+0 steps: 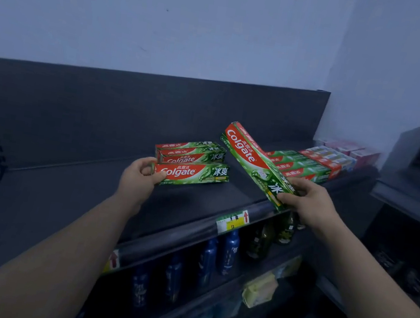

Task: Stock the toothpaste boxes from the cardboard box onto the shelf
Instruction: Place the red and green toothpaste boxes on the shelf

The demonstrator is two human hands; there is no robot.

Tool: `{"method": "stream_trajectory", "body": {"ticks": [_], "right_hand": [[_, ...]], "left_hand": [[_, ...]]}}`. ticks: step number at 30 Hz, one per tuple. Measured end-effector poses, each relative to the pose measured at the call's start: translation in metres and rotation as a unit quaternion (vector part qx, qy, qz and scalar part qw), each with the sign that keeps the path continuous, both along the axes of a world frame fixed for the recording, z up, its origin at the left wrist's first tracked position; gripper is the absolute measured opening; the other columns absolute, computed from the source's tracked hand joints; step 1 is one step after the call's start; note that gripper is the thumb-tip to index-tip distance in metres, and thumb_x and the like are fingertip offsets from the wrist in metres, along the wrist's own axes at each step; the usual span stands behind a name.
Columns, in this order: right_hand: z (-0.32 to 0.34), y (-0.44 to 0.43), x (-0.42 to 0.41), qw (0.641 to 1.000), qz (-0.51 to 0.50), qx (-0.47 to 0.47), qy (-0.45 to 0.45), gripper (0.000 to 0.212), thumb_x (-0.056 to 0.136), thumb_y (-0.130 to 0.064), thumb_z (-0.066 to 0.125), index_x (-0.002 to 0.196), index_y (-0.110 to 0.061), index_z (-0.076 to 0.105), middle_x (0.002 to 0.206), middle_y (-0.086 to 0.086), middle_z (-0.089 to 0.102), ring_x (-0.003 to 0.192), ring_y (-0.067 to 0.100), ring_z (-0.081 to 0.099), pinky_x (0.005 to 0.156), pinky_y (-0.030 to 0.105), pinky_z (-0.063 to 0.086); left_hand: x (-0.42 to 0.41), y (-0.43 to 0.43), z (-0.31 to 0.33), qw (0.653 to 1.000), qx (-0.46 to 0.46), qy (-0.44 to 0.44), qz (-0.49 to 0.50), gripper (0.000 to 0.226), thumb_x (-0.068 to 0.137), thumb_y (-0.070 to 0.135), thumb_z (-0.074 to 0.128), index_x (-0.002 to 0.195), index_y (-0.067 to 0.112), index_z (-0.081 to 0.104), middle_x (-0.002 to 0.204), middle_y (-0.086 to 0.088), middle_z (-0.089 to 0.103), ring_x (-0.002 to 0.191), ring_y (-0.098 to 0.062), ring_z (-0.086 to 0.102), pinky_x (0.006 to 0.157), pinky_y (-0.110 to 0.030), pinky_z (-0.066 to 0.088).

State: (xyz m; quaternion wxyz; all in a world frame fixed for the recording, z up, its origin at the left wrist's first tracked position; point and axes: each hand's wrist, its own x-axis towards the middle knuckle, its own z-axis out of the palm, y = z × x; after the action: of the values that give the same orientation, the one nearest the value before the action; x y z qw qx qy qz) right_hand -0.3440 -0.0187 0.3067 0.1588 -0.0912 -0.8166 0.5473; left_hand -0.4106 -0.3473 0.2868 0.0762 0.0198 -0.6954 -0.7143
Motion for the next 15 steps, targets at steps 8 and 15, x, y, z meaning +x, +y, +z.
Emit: {"method": "stream_trajectory", "body": {"ticks": [8,15], "right_hand": [[0.024,0.018,-0.072,0.997,0.066,0.016,-0.027,0.049,0.075,-0.001,0.077,0.12,-0.011,0.061,0.115,0.011,0.063,0.09,0.02,0.062,0.086,0.038,0.053],[0.036,0.028,-0.116,0.982,0.149,0.099,-0.063,0.046,0.073,0.0,0.077,0.115,-0.015,0.067,0.112,0.007,0.067,0.1,0.021,0.063,0.094,0.037,0.05]], "left_hand": [[-0.055,0.014,-0.008,0.991,-0.079,-0.059,0.085,0.04,0.082,0.003,0.071,0.117,0.008,0.053,0.098,-0.001,0.059,0.091,-0.015,0.057,0.081,-0.027,0.043],[-0.081,0.014,-0.014,0.99,-0.097,-0.06,0.086,0.03,0.079,-0.004,0.072,0.099,0.011,0.055,0.086,0.001,0.061,0.091,-0.016,0.059,0.083,-0.028,0.046]]}}
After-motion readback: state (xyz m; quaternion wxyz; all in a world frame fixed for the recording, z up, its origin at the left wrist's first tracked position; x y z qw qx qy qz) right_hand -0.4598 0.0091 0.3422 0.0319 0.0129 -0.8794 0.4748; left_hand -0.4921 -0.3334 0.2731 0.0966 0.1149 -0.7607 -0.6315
